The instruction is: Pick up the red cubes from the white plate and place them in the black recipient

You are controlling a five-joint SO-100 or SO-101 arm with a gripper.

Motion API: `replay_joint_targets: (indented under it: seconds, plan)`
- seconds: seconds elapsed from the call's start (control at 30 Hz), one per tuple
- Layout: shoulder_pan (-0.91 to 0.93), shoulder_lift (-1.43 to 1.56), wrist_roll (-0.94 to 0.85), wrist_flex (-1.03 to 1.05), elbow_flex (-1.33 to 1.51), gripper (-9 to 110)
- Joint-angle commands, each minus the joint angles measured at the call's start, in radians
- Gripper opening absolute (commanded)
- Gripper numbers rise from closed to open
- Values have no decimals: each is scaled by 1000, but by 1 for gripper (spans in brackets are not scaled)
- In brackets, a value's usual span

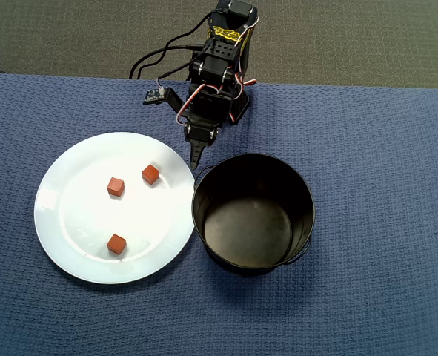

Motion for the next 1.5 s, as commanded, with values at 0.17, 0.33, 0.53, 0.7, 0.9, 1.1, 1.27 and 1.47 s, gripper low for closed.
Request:
replay_joint_targets:
  seconds: [0.17, 0.33, 0.53, 0.7, 0.9, 1.1, 1.27, 1.47]
  plan:
    - [25, -72, -23, -35, -61, 5]
    - [23, -61, -21, -32, -60, 5]
    - [51, -75, -12, -11, -141, 7]
    - [95, -126, -43, 11, -238, 12]
    - [219, -279, -54, 2, -344, 13]
    - [356, -603, -64, -57, -479, 14]
    - [431, -758, -58, -71, -552, 15]
    - [459, -888, -86, -100, -591, 18]
